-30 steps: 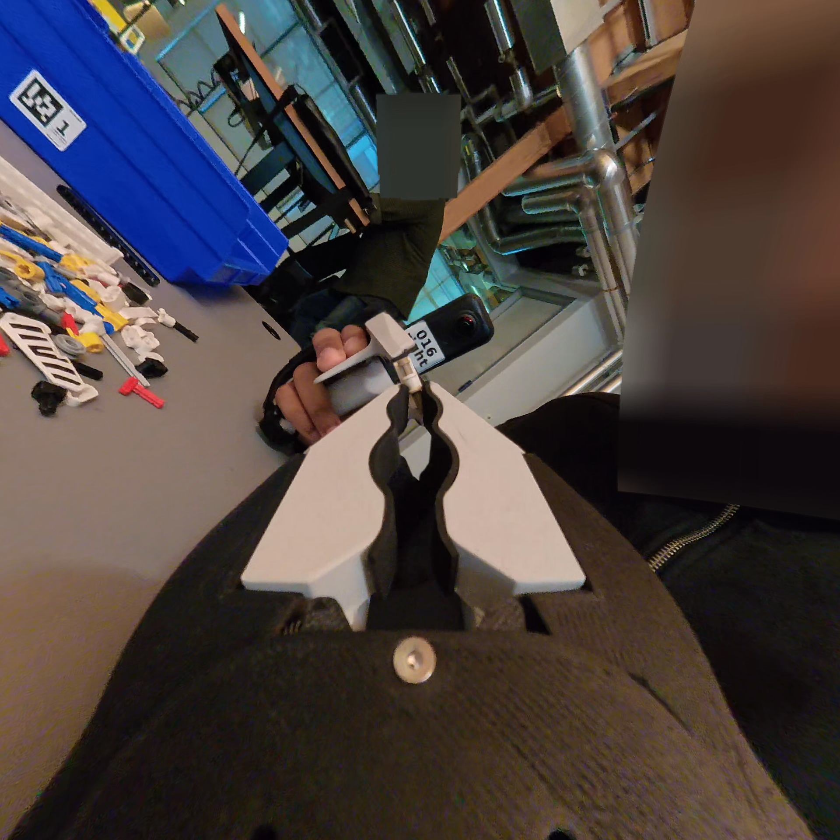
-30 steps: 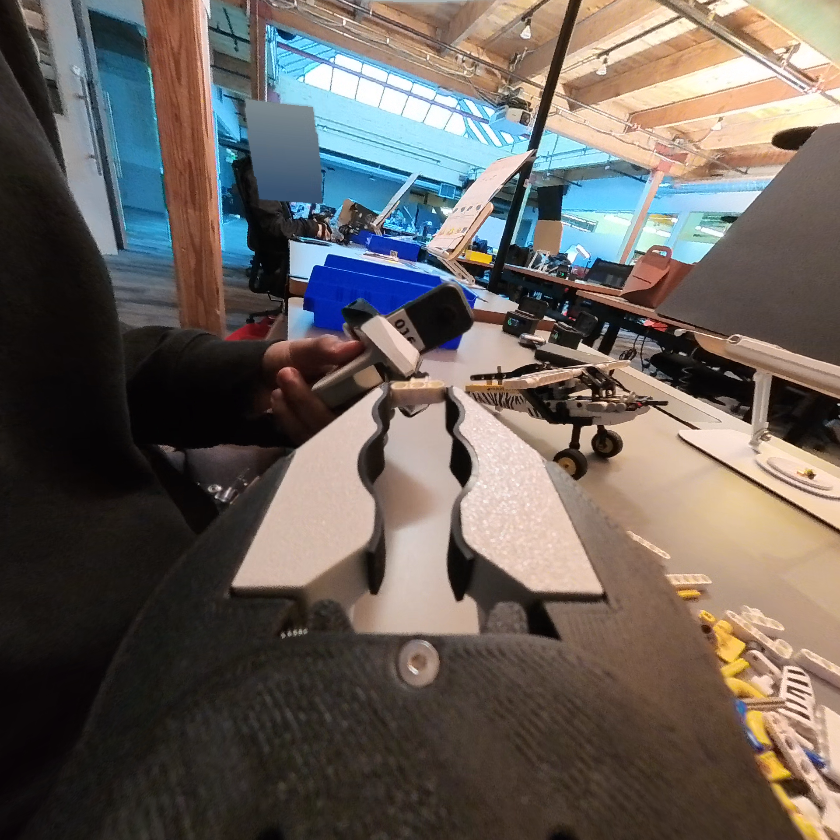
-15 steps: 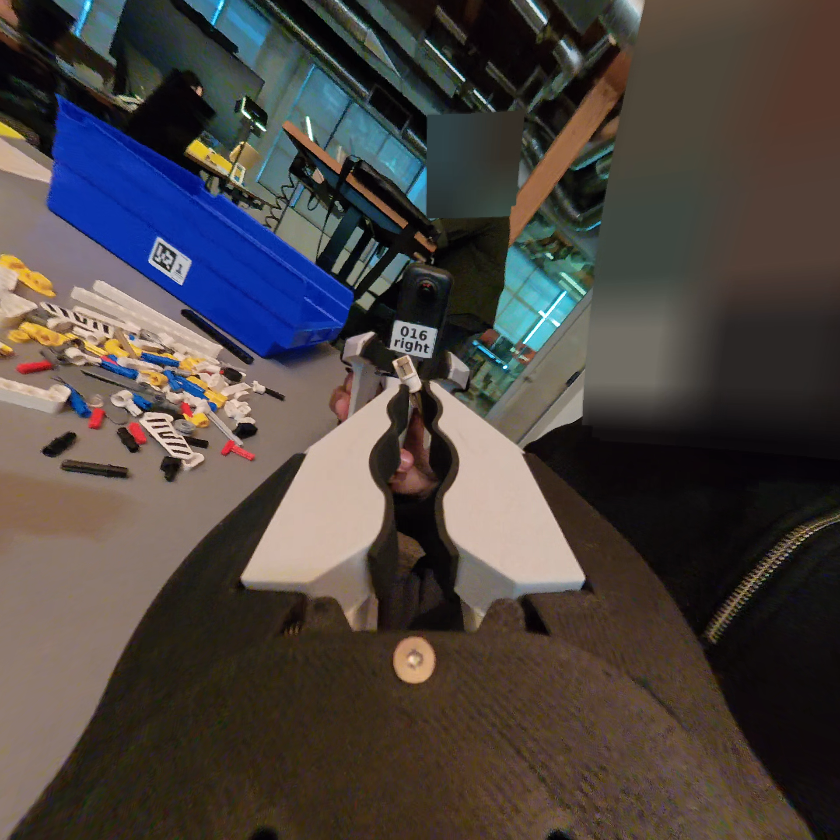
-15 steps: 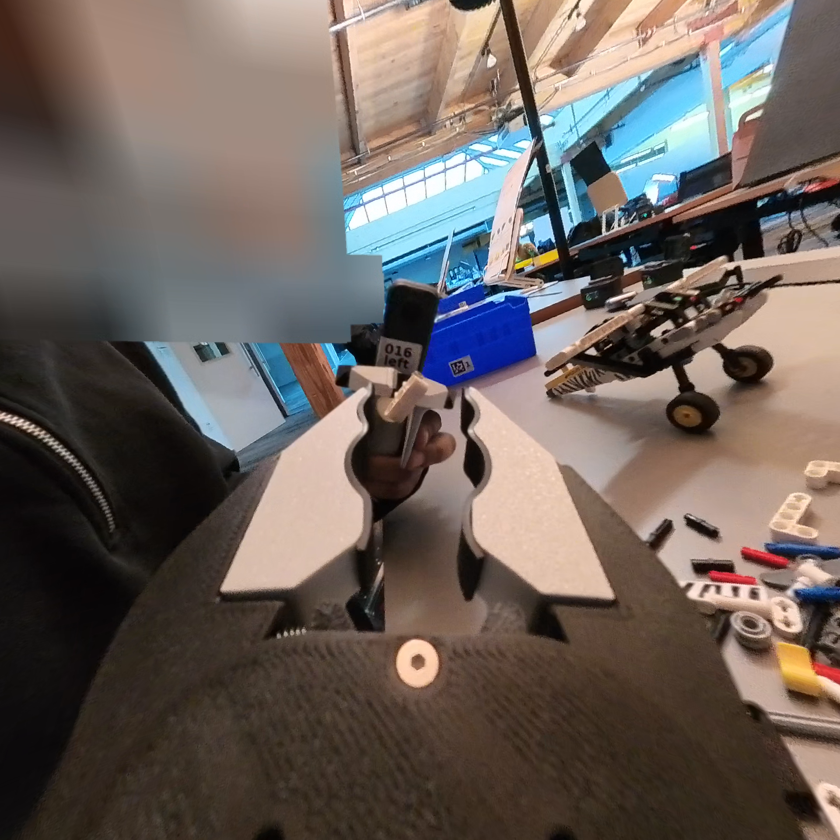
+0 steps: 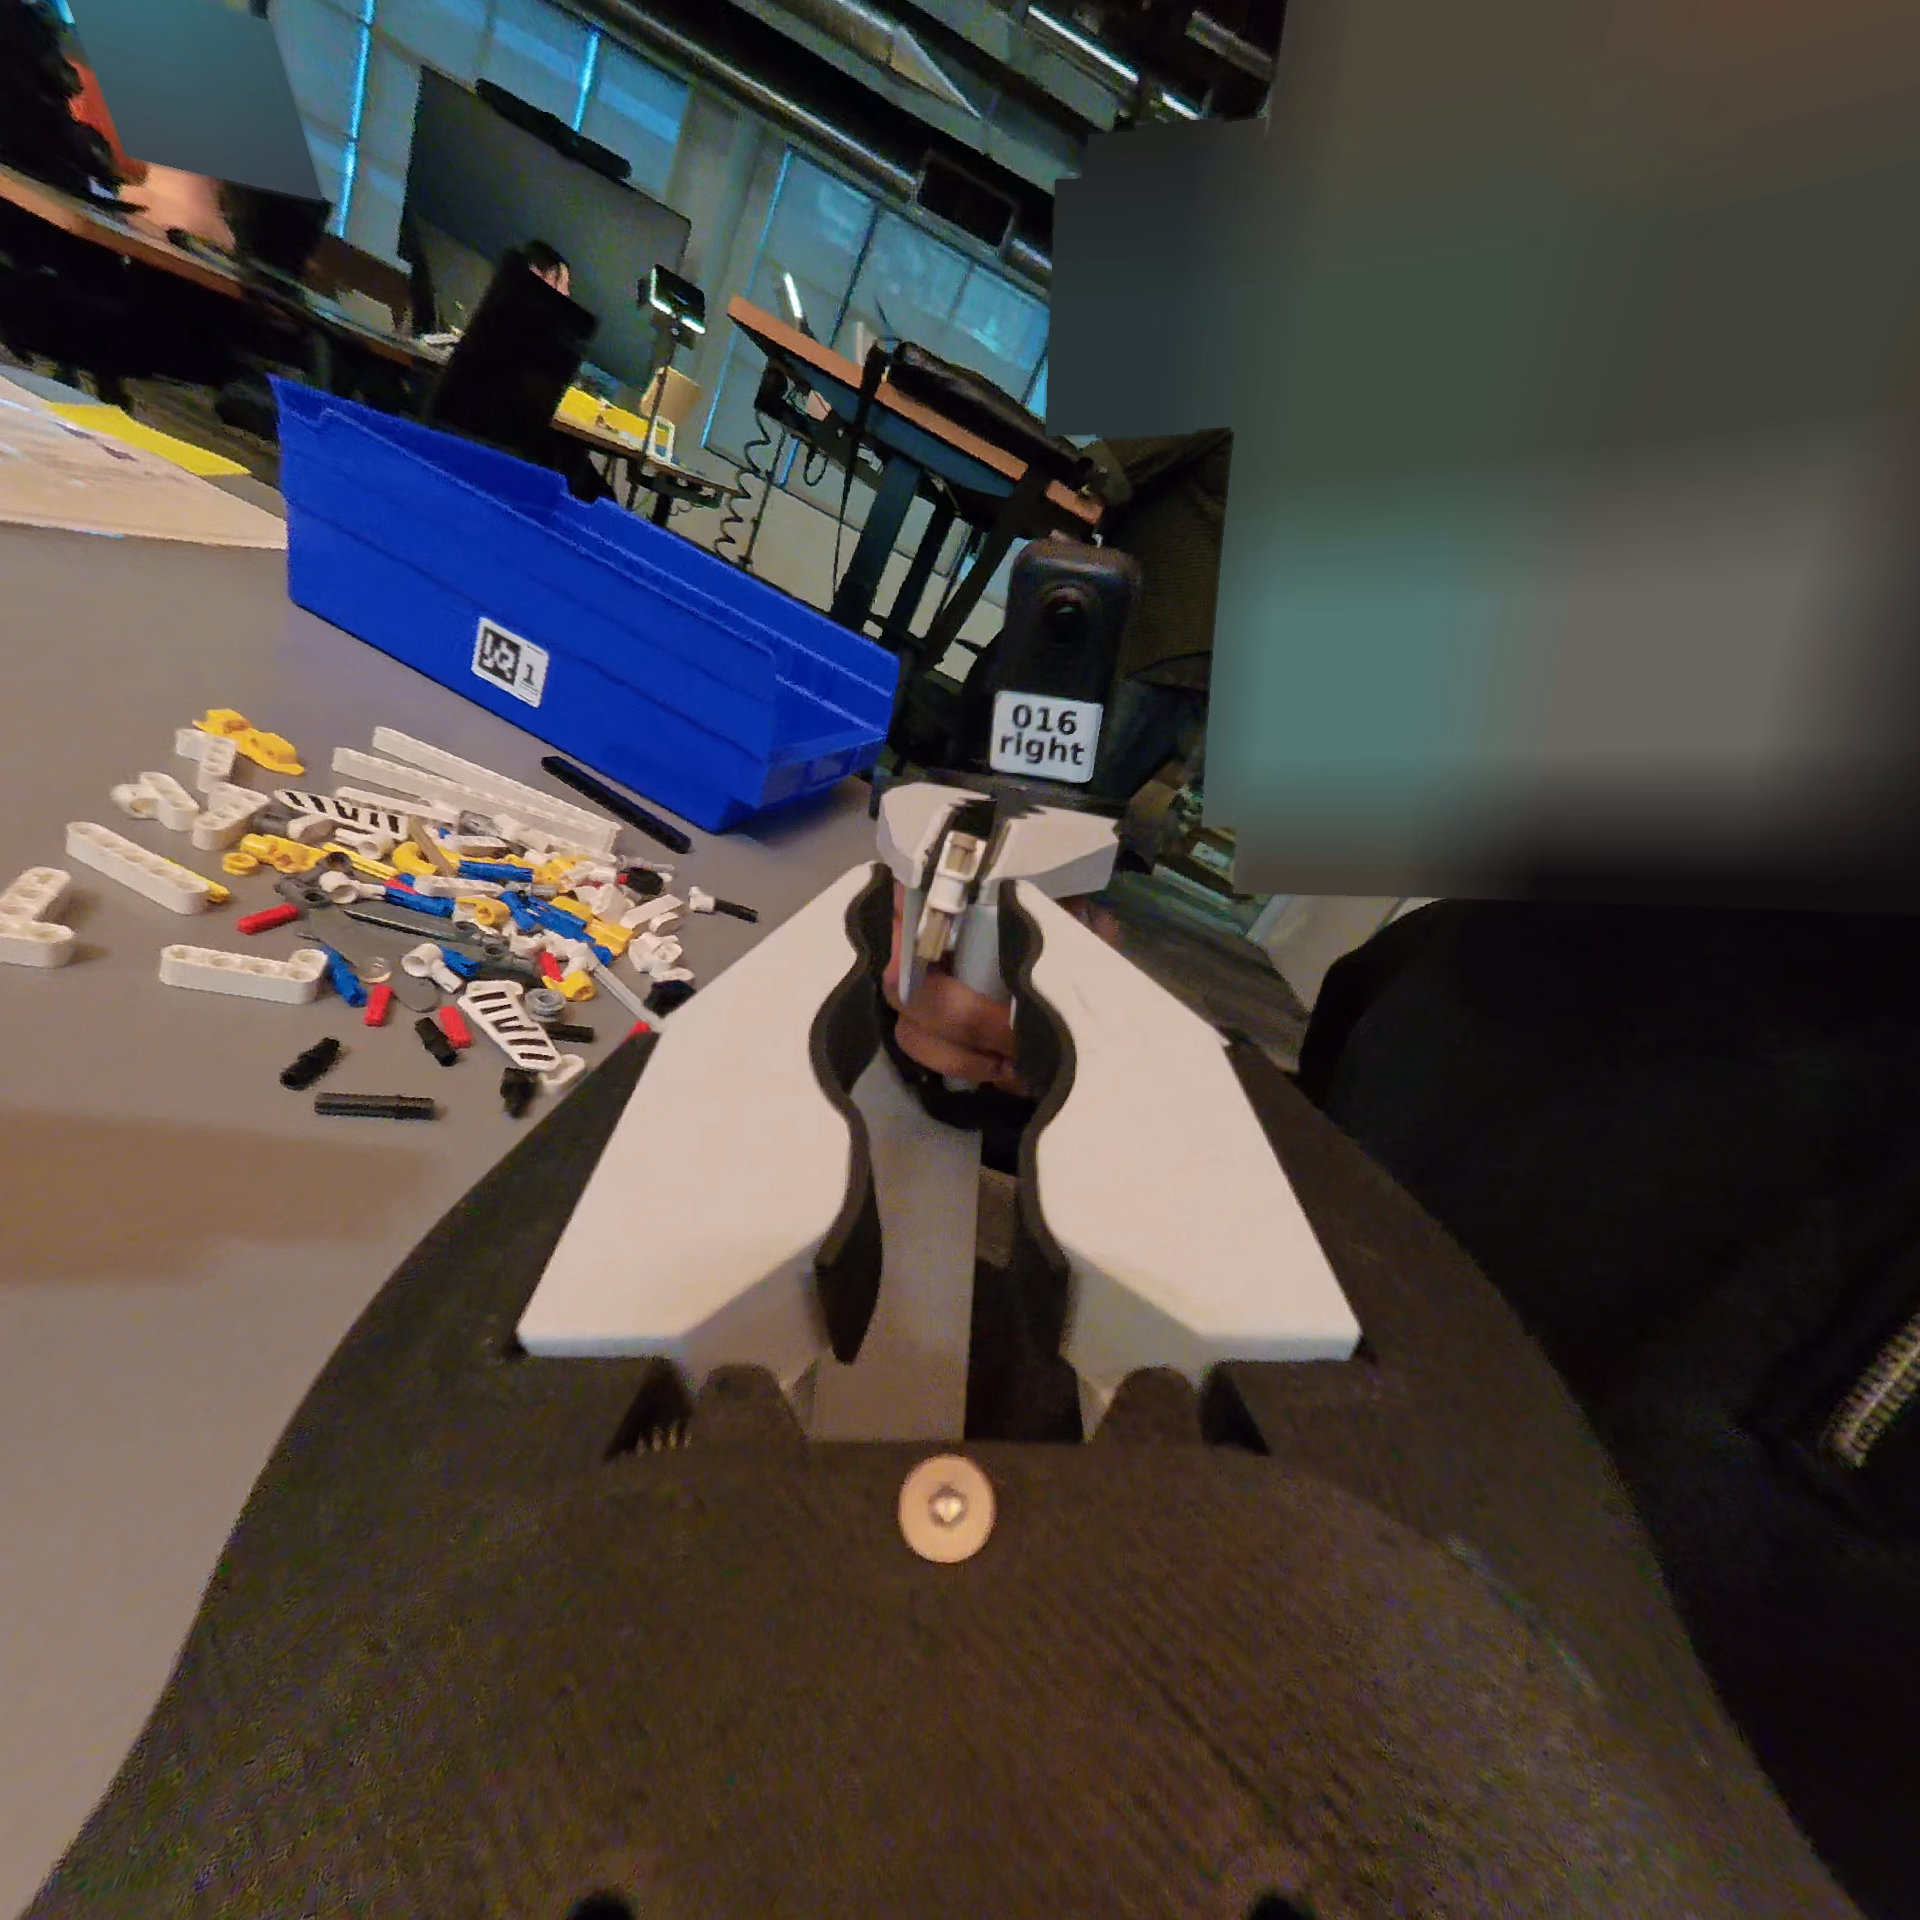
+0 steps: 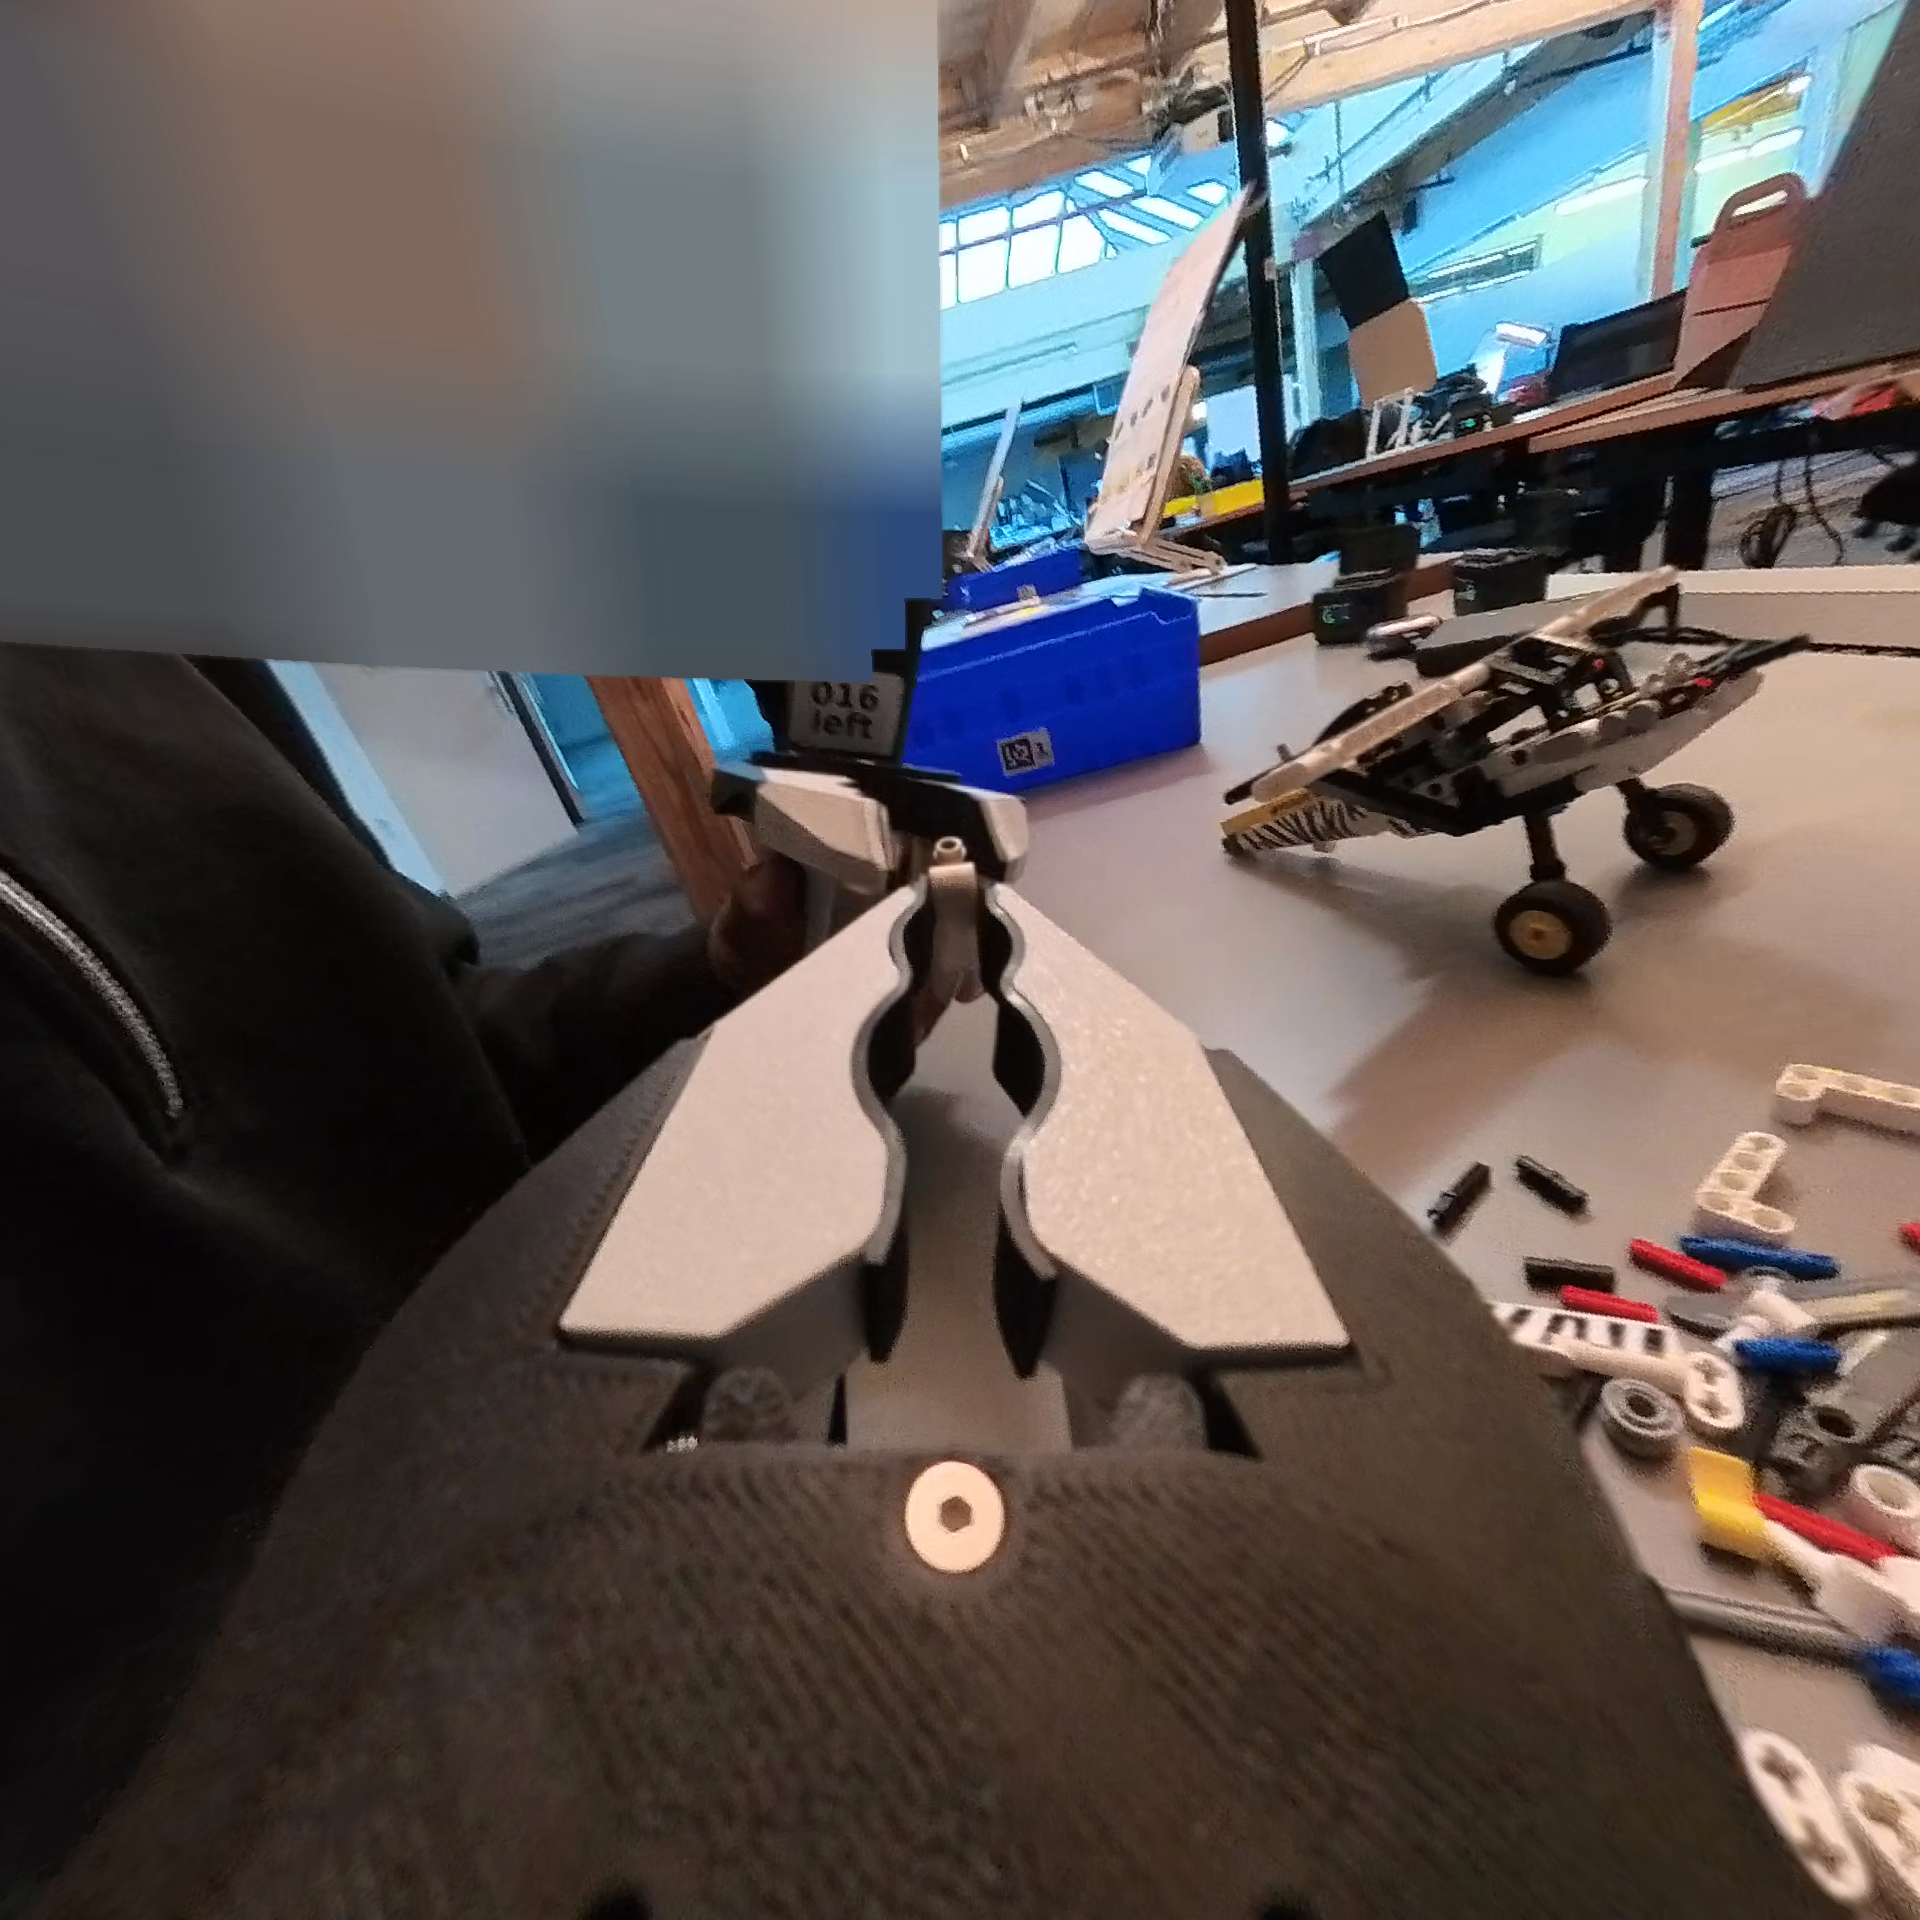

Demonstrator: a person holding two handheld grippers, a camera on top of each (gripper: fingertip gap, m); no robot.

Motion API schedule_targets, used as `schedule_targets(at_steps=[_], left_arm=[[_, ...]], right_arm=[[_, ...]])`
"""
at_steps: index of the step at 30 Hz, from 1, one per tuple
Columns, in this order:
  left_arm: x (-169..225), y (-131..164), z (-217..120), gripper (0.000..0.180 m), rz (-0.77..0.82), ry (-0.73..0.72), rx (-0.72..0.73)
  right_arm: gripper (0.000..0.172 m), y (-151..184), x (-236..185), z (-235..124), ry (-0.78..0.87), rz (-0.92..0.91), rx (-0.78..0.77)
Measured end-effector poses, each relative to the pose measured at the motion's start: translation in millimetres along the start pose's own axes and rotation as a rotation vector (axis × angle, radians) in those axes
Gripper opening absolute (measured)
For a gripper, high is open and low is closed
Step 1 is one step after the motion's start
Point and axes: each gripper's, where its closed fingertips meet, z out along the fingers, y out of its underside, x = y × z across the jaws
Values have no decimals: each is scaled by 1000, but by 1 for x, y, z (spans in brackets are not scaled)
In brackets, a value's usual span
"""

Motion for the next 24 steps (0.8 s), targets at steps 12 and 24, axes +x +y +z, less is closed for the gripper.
schedule_targets(at_steps=[12, 24], left_arm=[[-1, 16, -1, 6, 138, -44, -107], [9, 29, -2, 4, 140, 29, -171]], right_arm=[[6, 24, -3, -1, 63, -215, -225], [6, 32, -14, -2, -6, -199, -267]])
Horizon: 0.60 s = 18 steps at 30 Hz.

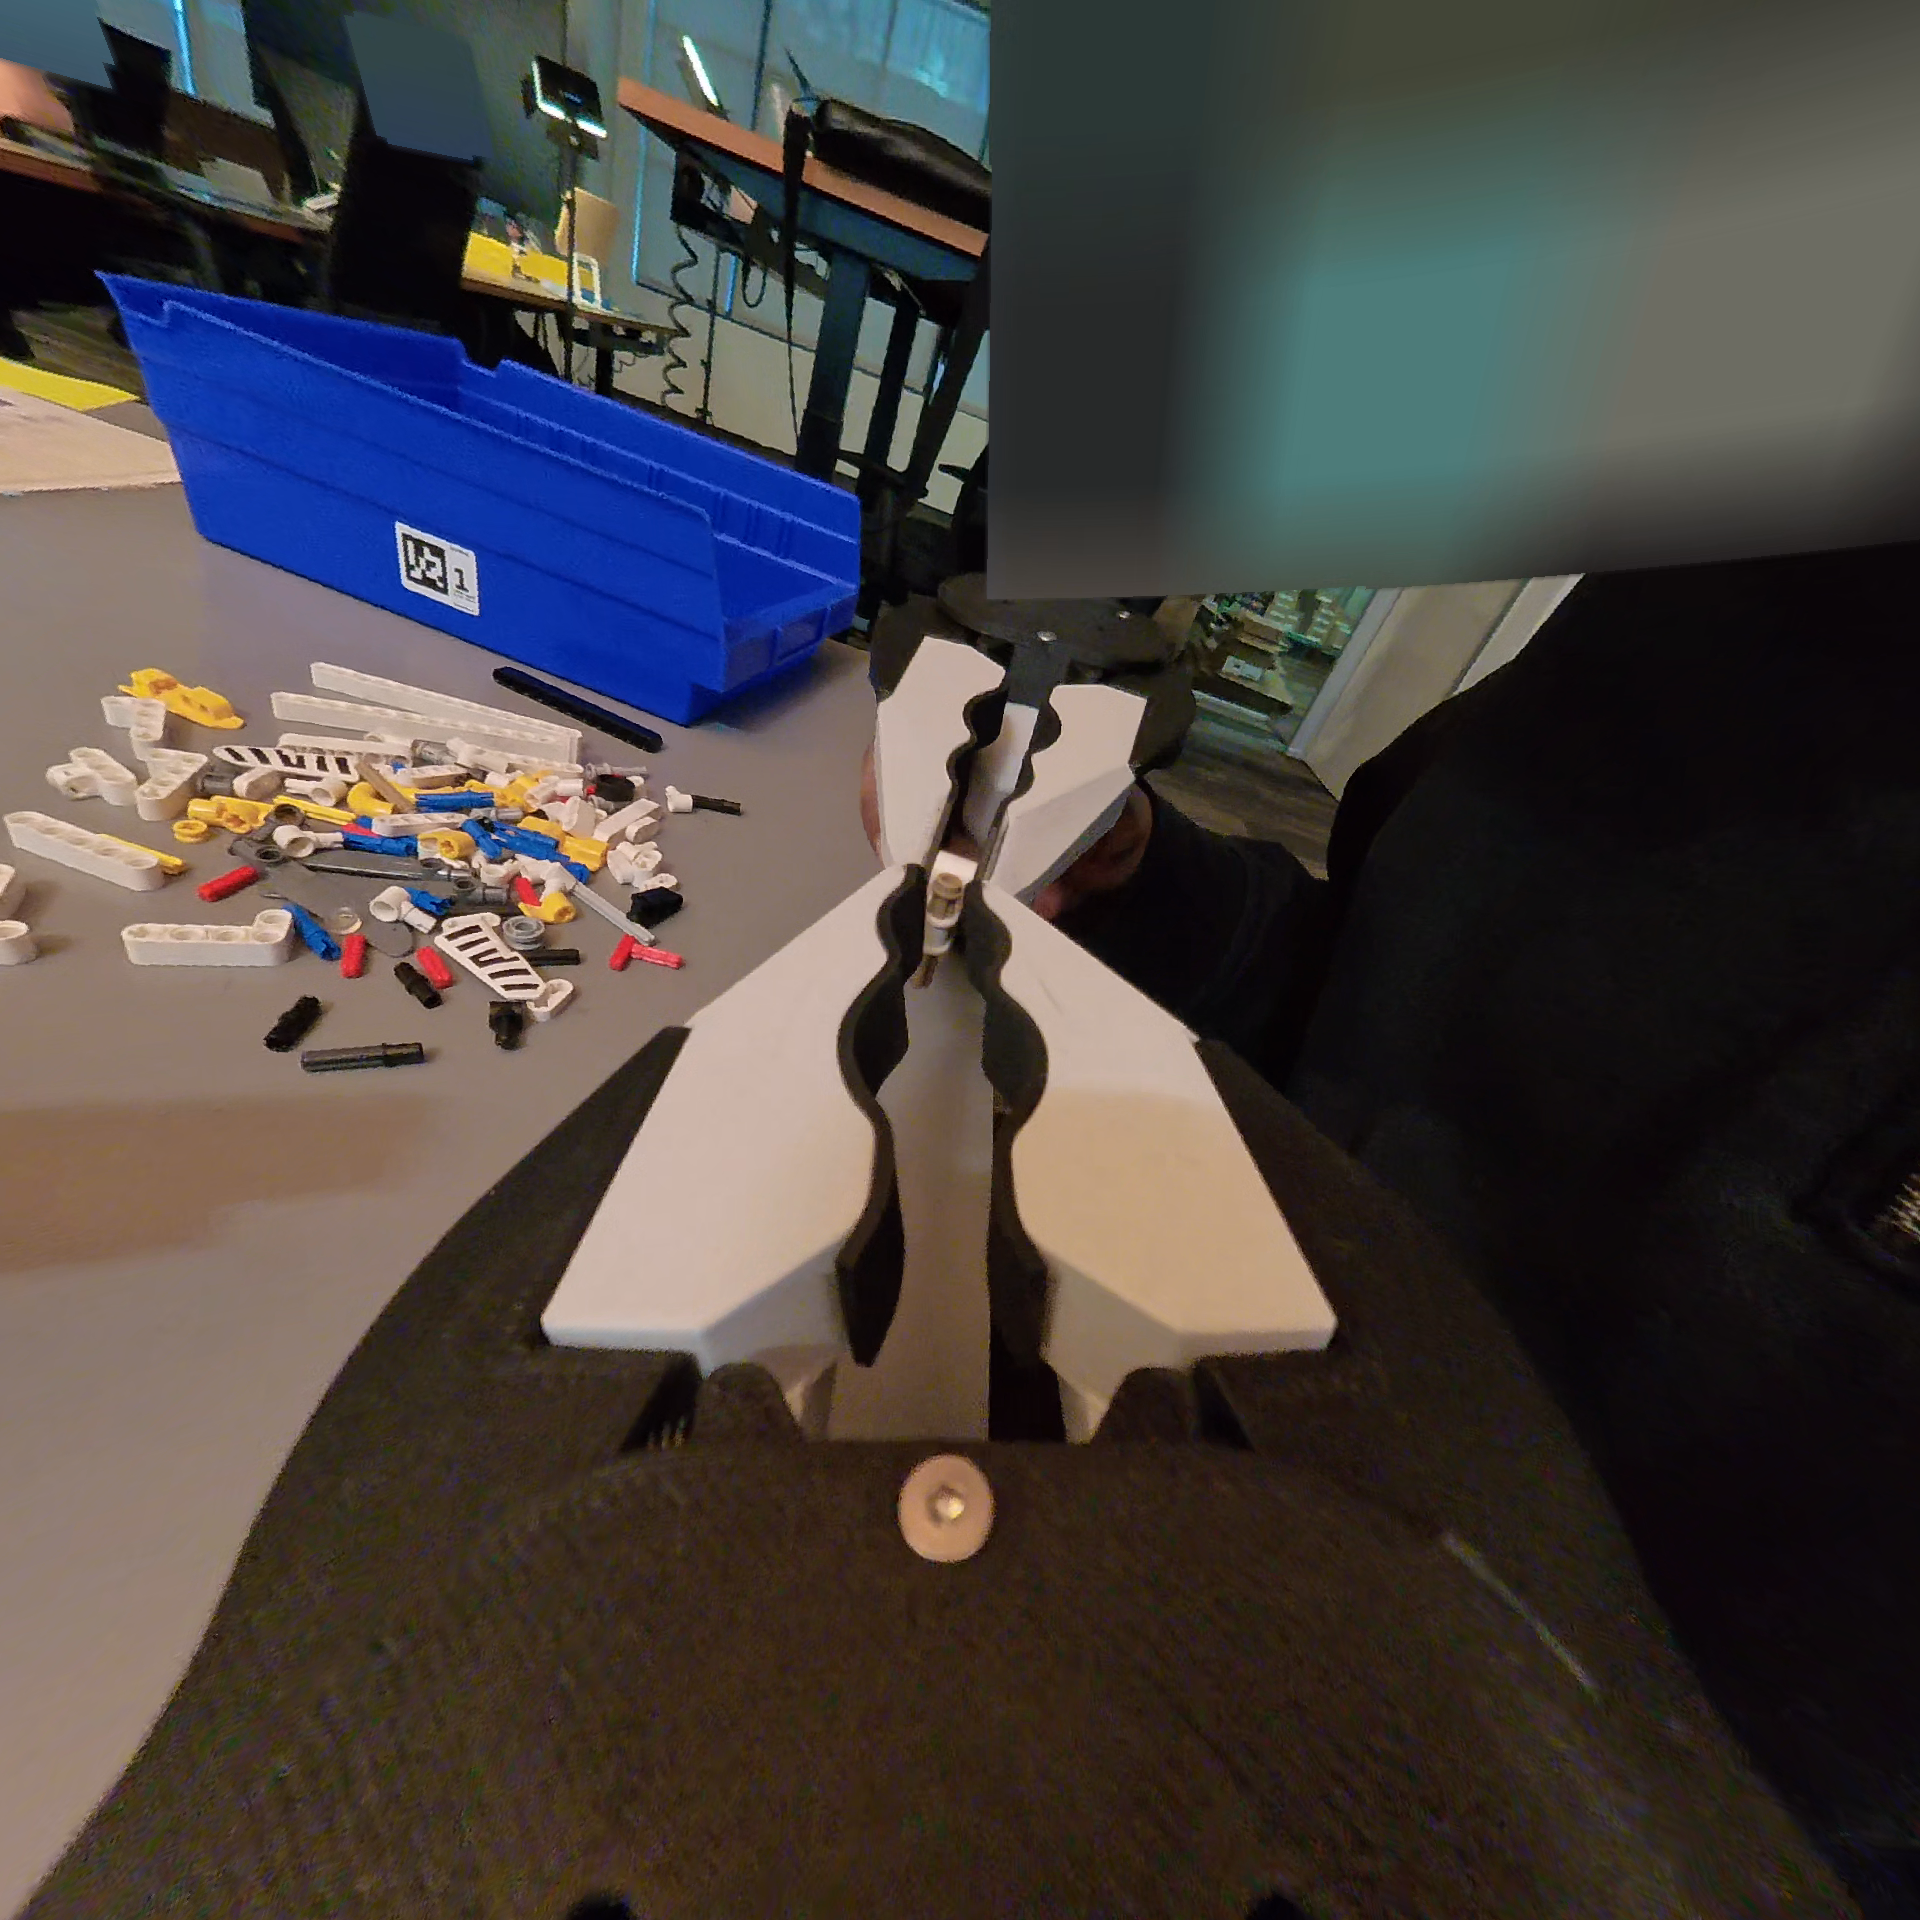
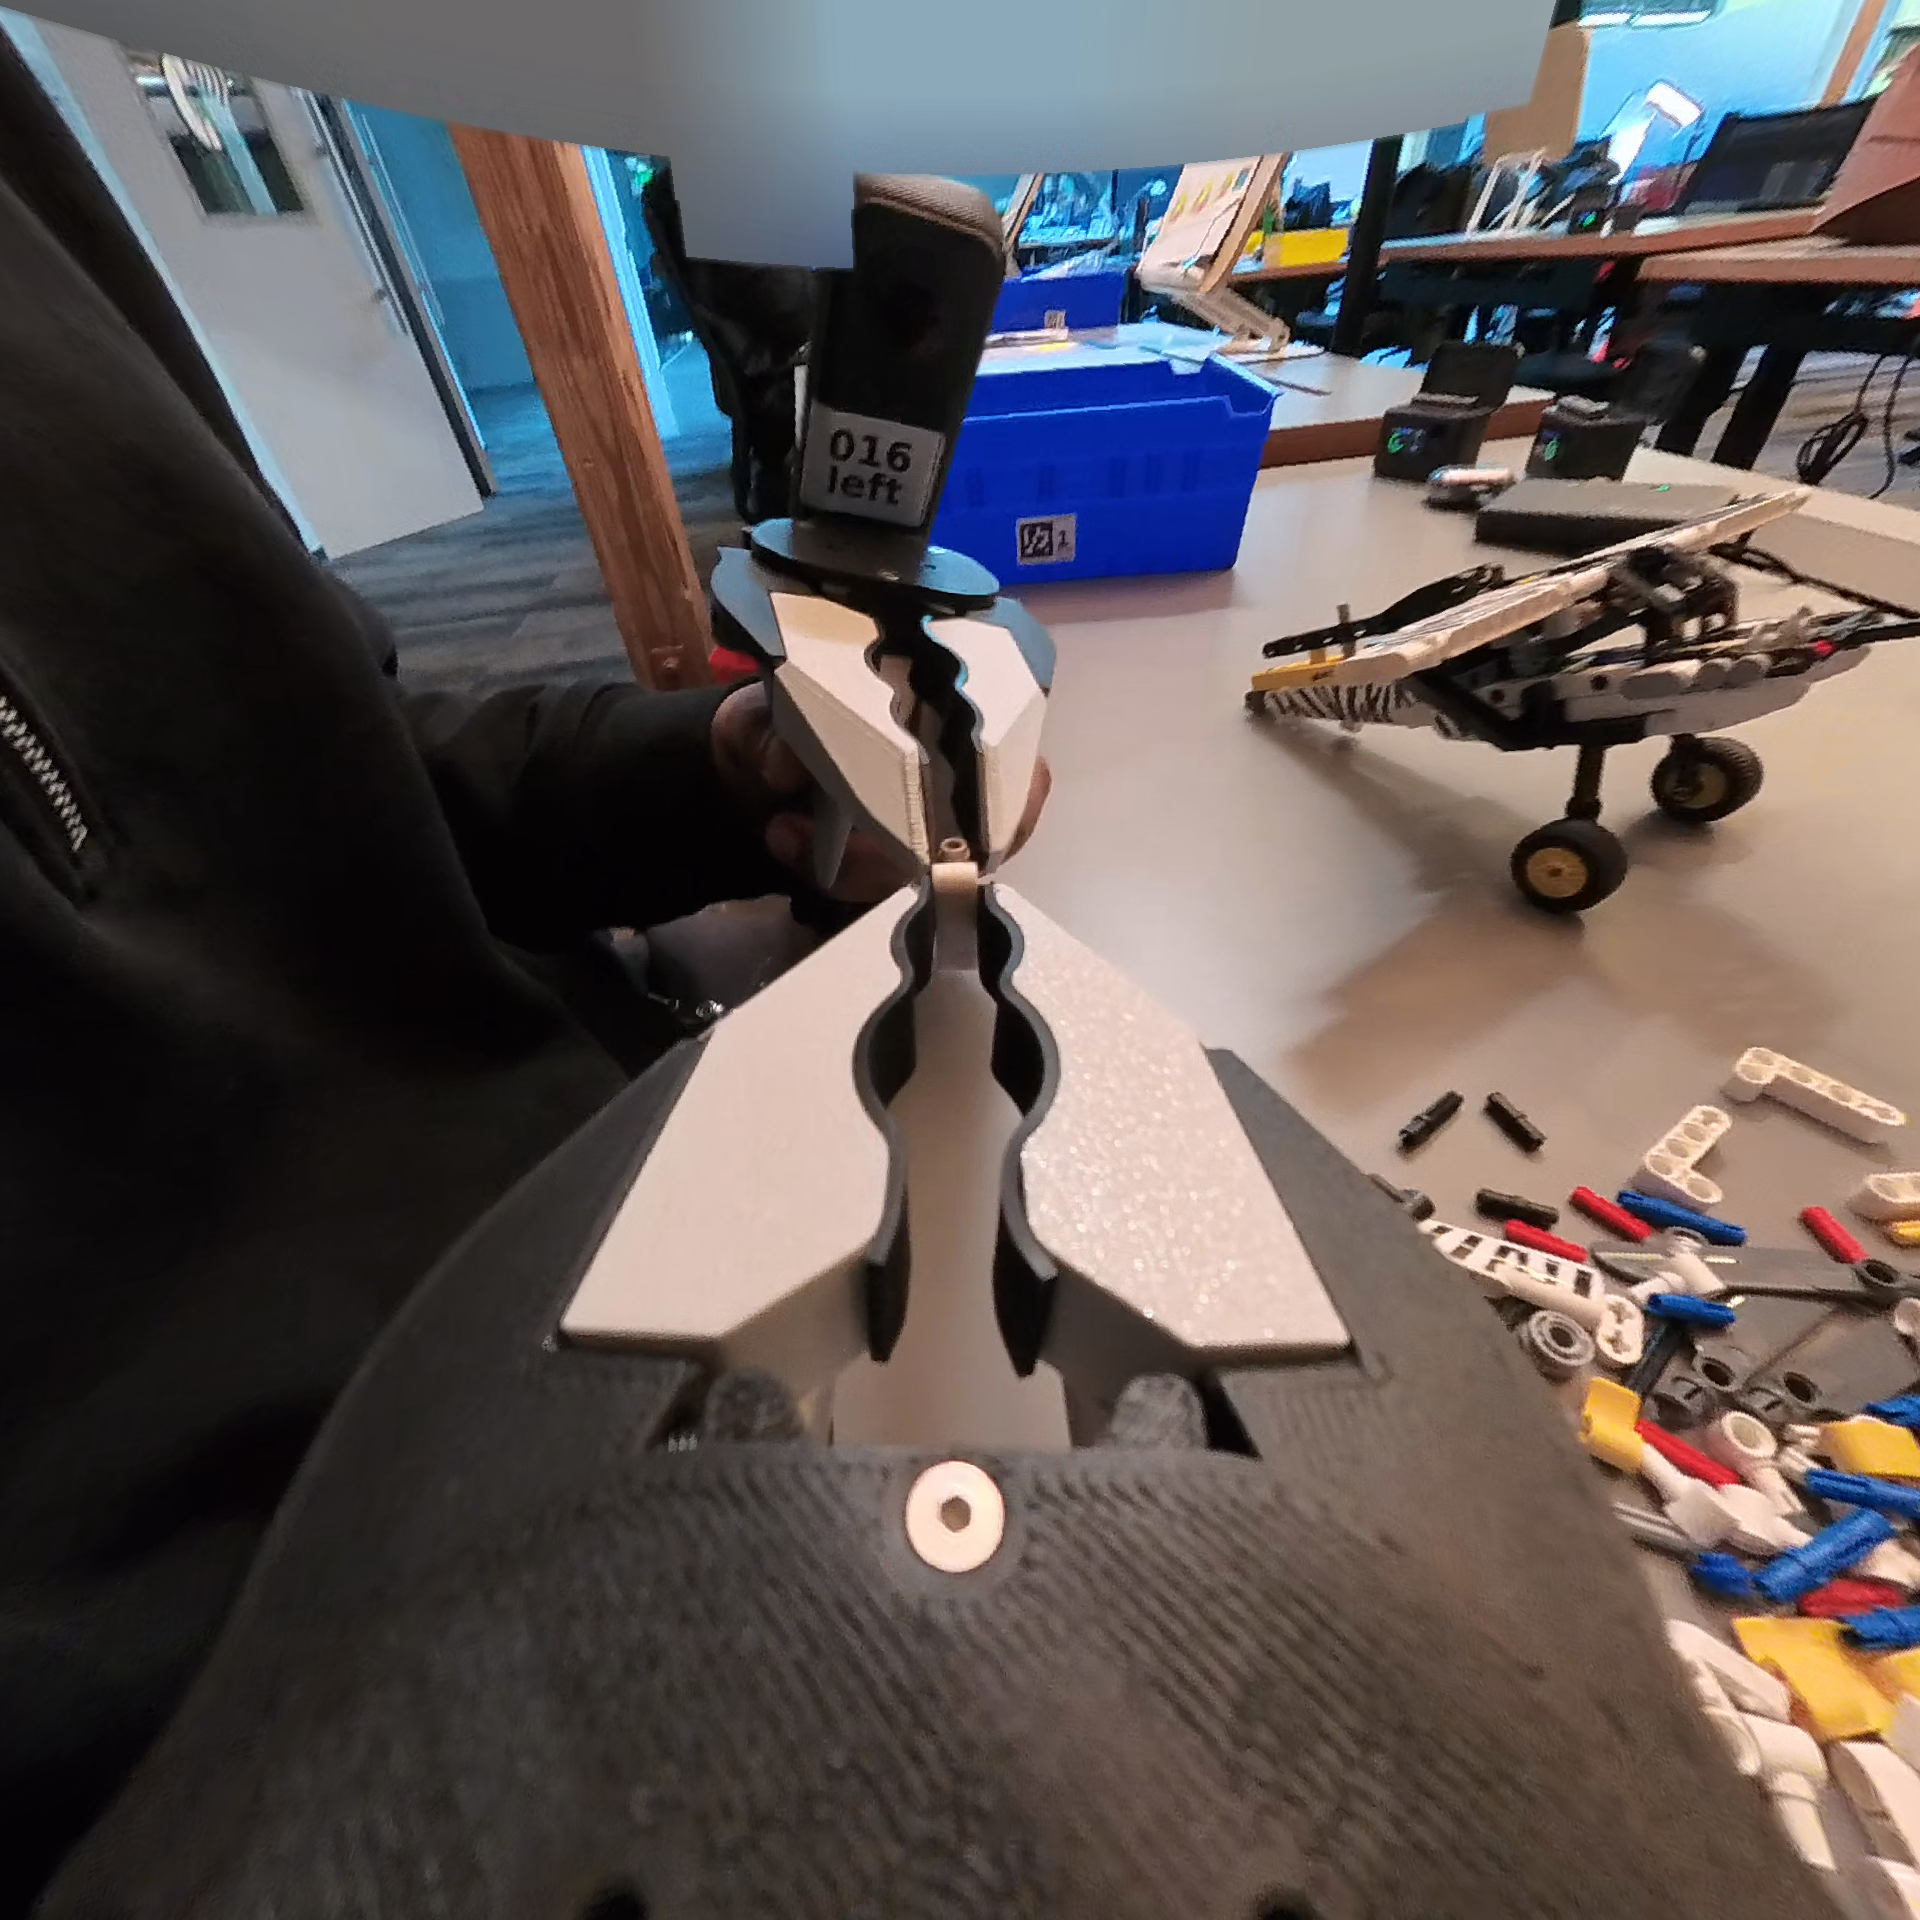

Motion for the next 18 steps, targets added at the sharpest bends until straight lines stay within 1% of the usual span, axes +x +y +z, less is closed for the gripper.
schedule_targets(at_steps=[4, 7, 9, 12, 18], left_arm=[[1, 1, 0, 1, -15, 20, -9], [2, -2, -1, 1, -12, 23, 12], [0, -5, -2, 1, 5, 5, 30], [-7, -3, -1, 1, 37, -58, 21], [-8, -6, 0, 0, 21, -78, 58]], right_arm=[[6, 0, -1, 0, 4, -14, 1], [5, -4, 0, 0, 35, -46, 28], [5, -5, 2, 1, 52, -32, 30], [6, 1, 8, 2, 87, -31, -39], [7, 2, 11, 2, 140, -97, -93]])
